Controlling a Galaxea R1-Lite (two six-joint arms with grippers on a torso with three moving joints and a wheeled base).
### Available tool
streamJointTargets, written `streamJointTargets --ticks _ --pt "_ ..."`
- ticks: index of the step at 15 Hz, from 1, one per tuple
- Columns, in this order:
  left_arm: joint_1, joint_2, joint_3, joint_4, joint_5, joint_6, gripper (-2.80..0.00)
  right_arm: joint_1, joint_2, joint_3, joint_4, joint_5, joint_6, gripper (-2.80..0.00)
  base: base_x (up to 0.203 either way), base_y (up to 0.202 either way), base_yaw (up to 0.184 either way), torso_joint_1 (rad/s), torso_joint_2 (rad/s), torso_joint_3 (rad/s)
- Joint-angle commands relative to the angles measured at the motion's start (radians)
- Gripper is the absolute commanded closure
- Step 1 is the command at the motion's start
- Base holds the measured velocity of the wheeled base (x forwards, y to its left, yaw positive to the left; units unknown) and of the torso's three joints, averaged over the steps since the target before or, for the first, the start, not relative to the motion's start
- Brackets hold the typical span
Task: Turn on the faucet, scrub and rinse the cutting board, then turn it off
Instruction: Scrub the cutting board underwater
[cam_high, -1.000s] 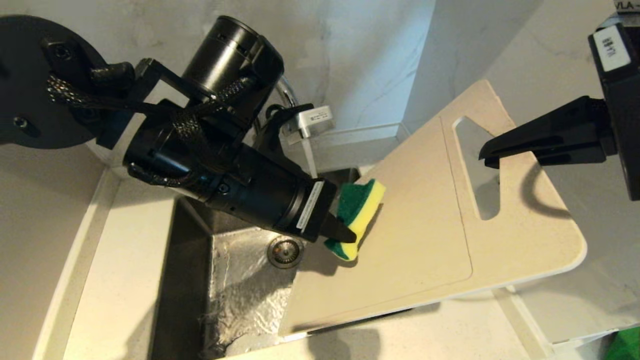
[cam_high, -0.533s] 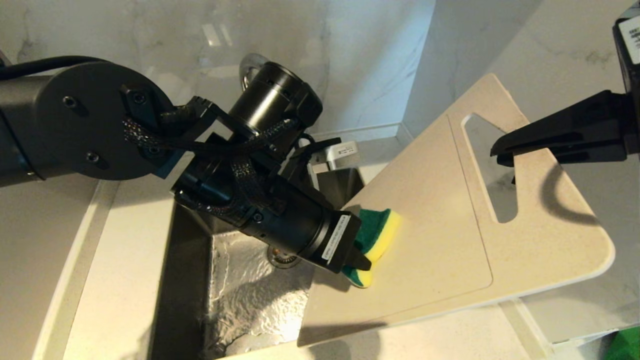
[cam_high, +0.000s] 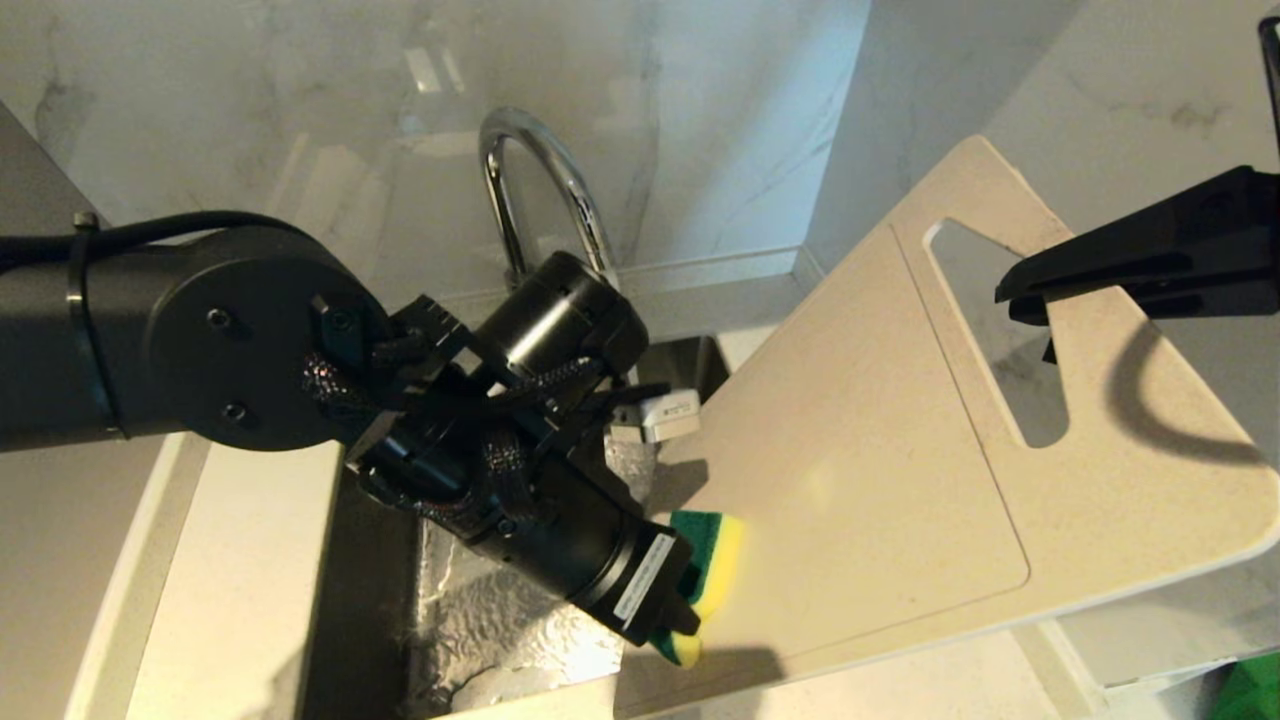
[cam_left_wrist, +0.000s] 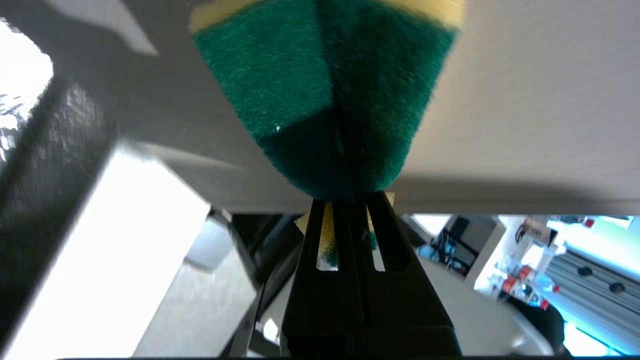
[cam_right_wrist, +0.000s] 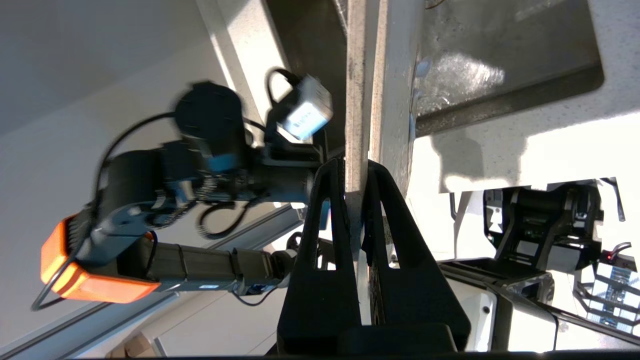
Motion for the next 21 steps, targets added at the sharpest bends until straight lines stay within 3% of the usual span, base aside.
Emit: streamJointTargets --ticks 1,5,8,10,13,16,21 --pt "0.011 -0.060 0.159 -0.041 0.002 -0.003 0.00 0.000 -0.002 -0.002 0.003 0.008 0.003 0.00 0.000 0.000 0.000 0.000 0.00 0.000" --pt "0.037 -0.132 0.459 -0.224 0.036 -0.004 0.00 0.000 -0.007 -0.009 0.003 0.011 0.002 0.00 0.000 0.000 0.000 0.000 0.00 0.000" --pt "0.064 -0.162 0.585 -0.274 0.043 -0.004 0.00 0.000 -0.005 -0.014 0.003 0.011 0.003 0.00 0.000 0.000 0.000 0.000 0.00 0.000" --pt "0.078 -0.190 0.590 -0.301 0.045 -0.008 0.00 0.000 -0.005 -0.013 0.003 0.011 0.003 0.00 0.000 0.000 0.000 0.000 0.00 0.000" --pt "0.078 -0.244 0.438 -0.277 0.050 -0.043 0.00 0.000 -0.007 -0.008 0.008 0.011 0.003 0.00 0.000 0.000 0.000 0.000 0.00 0.000" --pt "0.077 -0.255 0.189 -0.147 0.061 -0.054 0.00 0.002 -0.007 0.012 0.008 0.014 0.002 0.00 0.000 0.000 0.000 0.000 0.00 0.000" --pt "0.076 -0.089 -0.092 -0.053 0.064 -0.039 0.00 0.002 -0.018 0.015 0.017 0.056 0.005 0.00 0.000 0.000 0.000 0.000 0.00 0.000"
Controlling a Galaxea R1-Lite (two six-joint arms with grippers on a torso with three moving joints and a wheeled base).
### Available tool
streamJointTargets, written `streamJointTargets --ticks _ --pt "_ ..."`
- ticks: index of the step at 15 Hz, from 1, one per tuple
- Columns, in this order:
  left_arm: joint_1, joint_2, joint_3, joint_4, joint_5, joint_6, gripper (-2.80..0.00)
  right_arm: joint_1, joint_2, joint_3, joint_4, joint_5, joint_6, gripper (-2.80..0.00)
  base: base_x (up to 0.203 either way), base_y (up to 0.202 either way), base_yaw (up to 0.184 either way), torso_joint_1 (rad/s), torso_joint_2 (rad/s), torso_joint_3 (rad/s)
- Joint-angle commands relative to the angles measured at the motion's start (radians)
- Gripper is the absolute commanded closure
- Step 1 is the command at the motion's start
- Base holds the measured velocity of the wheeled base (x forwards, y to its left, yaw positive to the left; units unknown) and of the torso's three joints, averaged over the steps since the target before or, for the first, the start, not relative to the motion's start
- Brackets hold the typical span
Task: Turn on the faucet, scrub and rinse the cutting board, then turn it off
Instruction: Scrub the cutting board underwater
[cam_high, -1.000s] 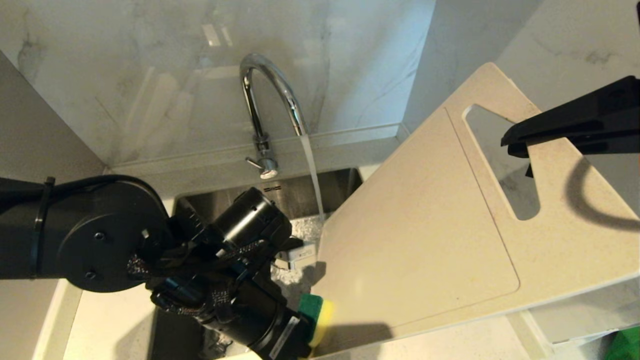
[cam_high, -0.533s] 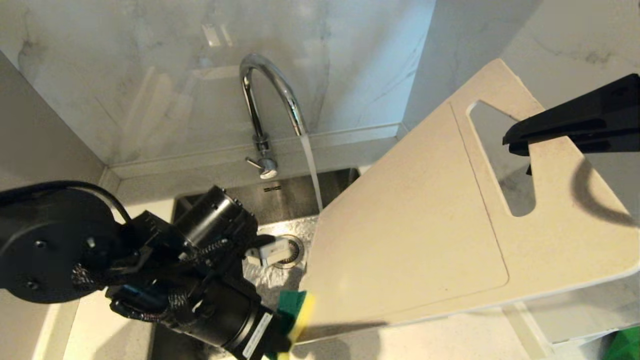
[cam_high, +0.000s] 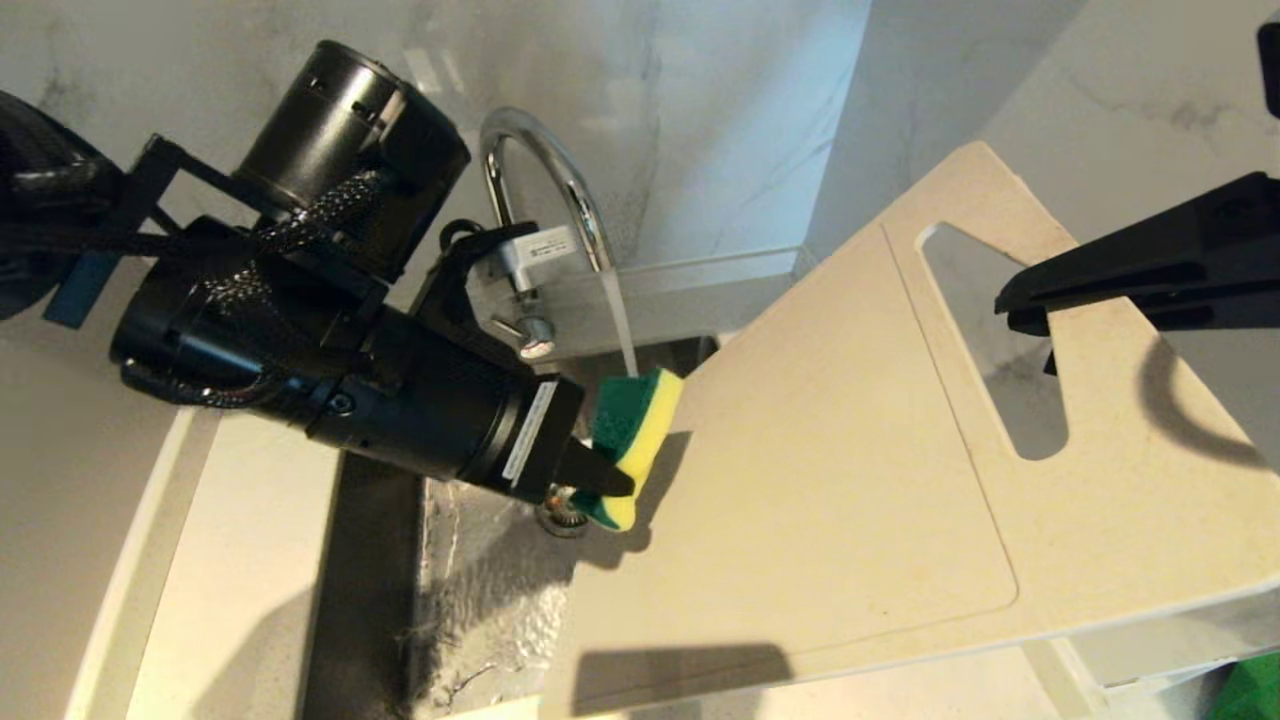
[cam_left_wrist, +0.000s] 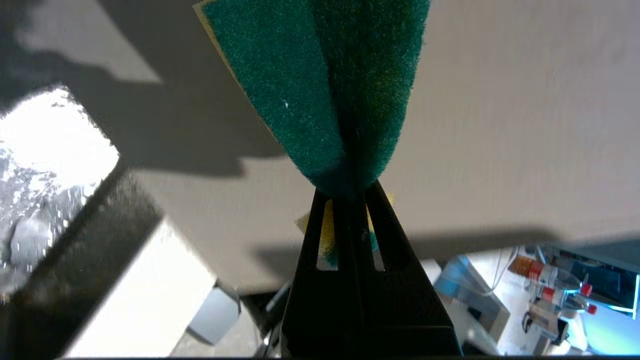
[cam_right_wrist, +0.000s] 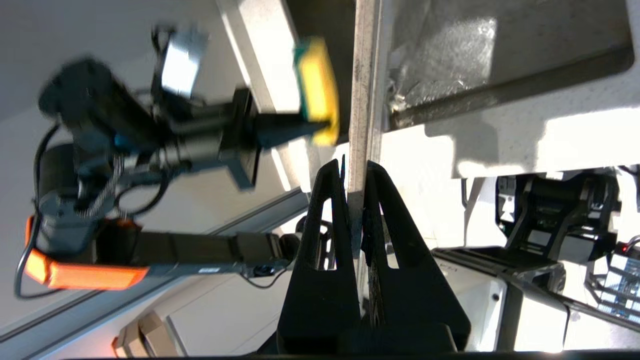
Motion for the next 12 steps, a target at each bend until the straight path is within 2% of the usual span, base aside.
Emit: streamJointTargets --ticks 1,3,5,8,12 --pt "-0.001 0.123 -0.113 0.006 -0.005 0.000 0.00 0.001 -0.009 0.001 0.013 0.010 0.004 0.00 0.000 0.000 0.000 0.000 0.00 0.000" --pt "-0.006 0.196 -0.186 0.008 -0.009 -0.001 0.00 0.001 -0.014 0.001 0.022 0.024 0.004 0.00 0.000 0.000 0.000 0.000 0.00 0.000" --pt "-0.017 0.234 -0.201 0.011 -0.009 0.000 0.00 0.001 -0.017 -0.001 0.020 0.024 0.004 0.00 0.000 0.000 0.000 0.000 0.00 0.000" --pt "-0.022 0.241 -0.156 0.017 -0.009 0.002 0.00 -0.001 -0.022 -0.005 0.014 0.024 0.003 0.00 0.000 0.000 0.000 0.000 0.00 0.000" --pt "-0.013 0.219 -0.035 0.011 -0.003 0.002 0.00 -0.001 -0.030 -0.015 0.011 0.024 0.001 0.00 0.000 0.000 0.000 0.000 0.00 0.000"
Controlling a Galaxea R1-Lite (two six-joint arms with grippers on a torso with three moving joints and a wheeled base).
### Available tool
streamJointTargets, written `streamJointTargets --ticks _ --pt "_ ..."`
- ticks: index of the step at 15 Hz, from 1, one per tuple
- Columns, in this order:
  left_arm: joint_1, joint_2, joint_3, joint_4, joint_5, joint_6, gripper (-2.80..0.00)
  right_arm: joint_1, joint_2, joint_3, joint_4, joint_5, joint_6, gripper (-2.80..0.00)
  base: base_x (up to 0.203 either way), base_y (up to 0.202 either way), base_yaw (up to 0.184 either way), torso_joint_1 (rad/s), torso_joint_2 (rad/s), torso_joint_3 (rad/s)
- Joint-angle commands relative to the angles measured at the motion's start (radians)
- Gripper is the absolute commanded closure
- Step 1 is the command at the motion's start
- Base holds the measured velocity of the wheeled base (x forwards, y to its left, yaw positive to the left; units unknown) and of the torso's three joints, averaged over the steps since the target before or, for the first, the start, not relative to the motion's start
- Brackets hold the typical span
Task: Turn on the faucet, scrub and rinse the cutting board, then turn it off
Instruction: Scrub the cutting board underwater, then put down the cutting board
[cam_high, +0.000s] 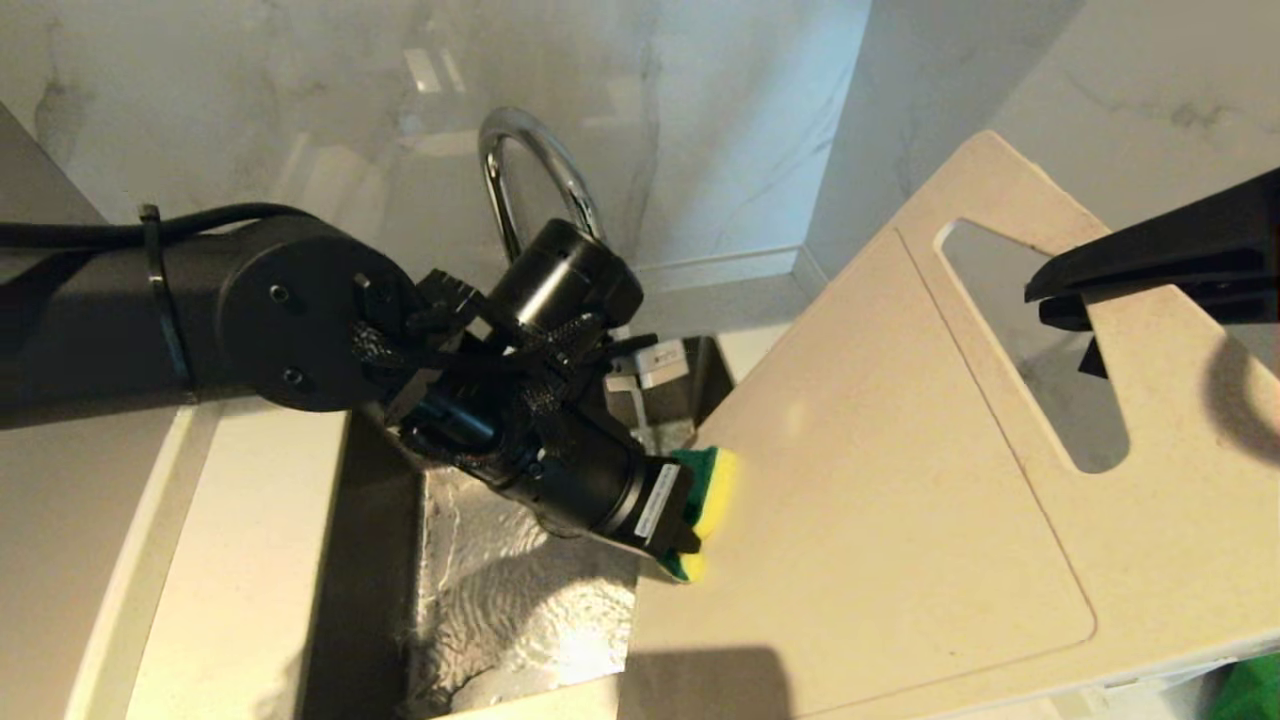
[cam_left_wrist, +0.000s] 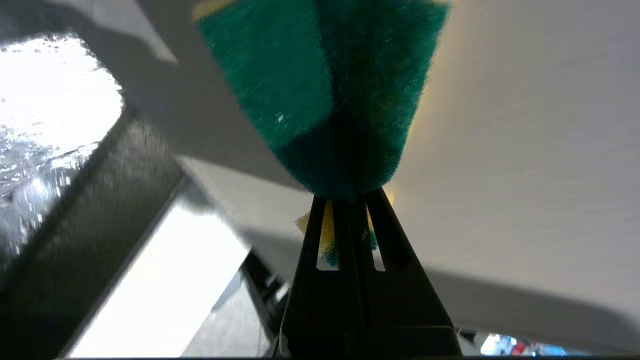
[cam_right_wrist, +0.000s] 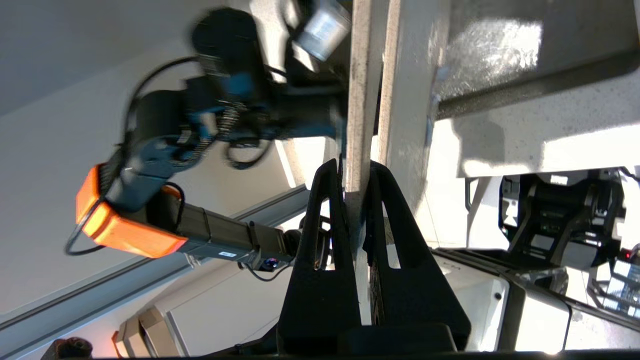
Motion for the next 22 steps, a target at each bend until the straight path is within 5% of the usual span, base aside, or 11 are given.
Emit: streamJointTargets --ticks 1,11,14,18,22 --pt "0.017 -0.027 0.085 0.001 0.000 -0.002 0.00 0.000 -0.004 -0.004 0.002 0.004 0.004 0.00 0.000 0.000 0.000 0.000 0.00 0.000" --pt "0.144 -0.294 0.610 -0.175 0.005 -0.002 0.00 0.000 0.008 -0.004 -0.013 0.002 0.004 0.00 0.000 0.000 0.000 0.000 0.00 0.000" --pt "0.160 -0.353 0.584 -0.176 0.010 -0.001 0.00 0.000 0.015 0.005 -0.011 0.002 0.004 0.00 0.000 0.000 0.000 0.000 0.00 0.000" --pt "0.196 -0.362 0.549 -0.177 0.114 -0.008 0.00 -0.001 0.027 0.035 -0.012 -0.011 -0.006 0.00 0.000 0.000 0.000 0.000 0.00 0.000" --pt "0.216 -0.379 0.528 -0.176 0.110 -0.008 0.00 -0.001 0.022 0.038 0.010 -0.045 -0.025 0.00 0.000 0.000 0.000 0.000 0.00 0.000"
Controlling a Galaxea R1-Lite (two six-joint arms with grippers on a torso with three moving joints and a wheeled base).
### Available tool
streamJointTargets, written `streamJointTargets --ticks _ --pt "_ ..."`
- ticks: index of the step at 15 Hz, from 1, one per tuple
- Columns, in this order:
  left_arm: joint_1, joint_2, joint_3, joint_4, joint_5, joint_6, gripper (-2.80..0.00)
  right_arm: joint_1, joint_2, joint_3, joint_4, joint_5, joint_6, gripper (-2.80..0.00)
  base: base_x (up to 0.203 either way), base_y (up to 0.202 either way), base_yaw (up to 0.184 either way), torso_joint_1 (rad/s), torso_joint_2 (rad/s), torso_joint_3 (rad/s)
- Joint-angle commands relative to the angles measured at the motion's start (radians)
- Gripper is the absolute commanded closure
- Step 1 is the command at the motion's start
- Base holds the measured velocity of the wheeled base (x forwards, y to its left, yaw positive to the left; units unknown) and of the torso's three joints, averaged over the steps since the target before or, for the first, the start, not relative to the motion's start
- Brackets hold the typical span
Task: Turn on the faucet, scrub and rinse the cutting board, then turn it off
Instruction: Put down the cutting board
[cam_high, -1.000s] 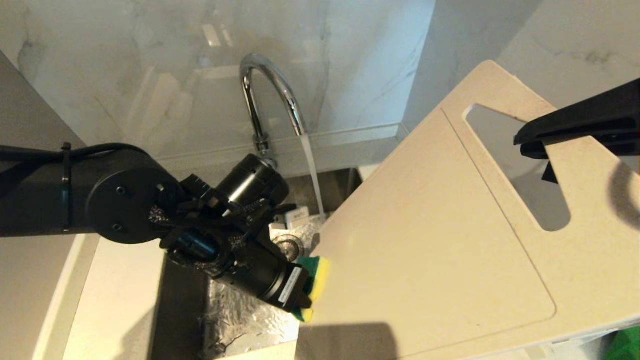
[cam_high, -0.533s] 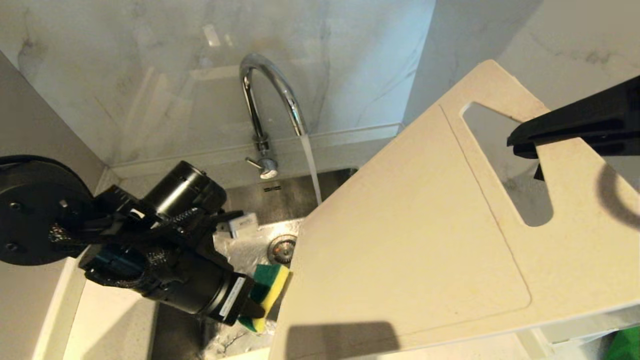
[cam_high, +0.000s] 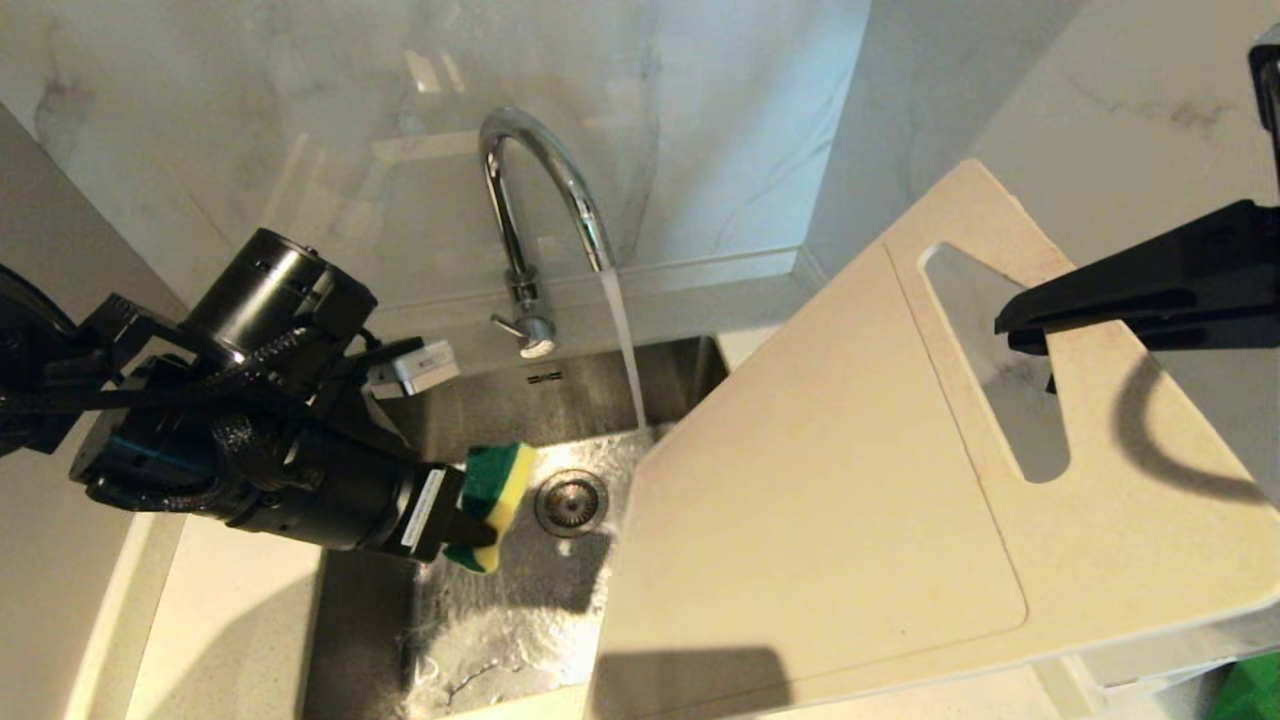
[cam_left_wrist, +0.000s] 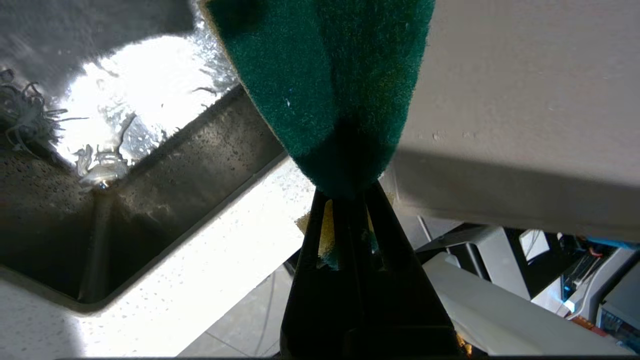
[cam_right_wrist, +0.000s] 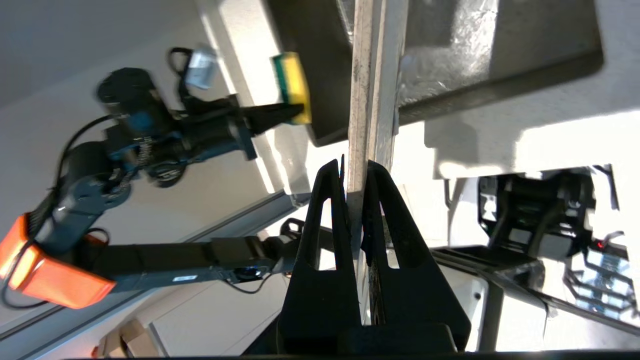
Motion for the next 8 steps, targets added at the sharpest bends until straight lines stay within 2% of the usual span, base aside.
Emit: streamJointTargets --ticks 1,4,8 --pt "0.003 -0.014 -0.003 0.003 -0.004 -0.002 0.00 0.001 -0.008 0.001 0.042 0.002 0.004 0.00 0.000 0.000 0.000 0.000 0.00 0.000" --pt "0.003 -0.014 -0.005 0.003 -0.004 -0.002 0.00 0.000 -0.068 0.001 0.168 -0.003 -0.003 0.00 0.000 0.000 0.000 0.000 0.00 0.000" --pt "0.003 -0.009 -0.016 0.003 -0.006 0.000 0.00 0.001 -0.108 0.014 0.348 -0.103 -0.030 0.00 0.000 0.000 0.000 0.000 0.00 0.000"
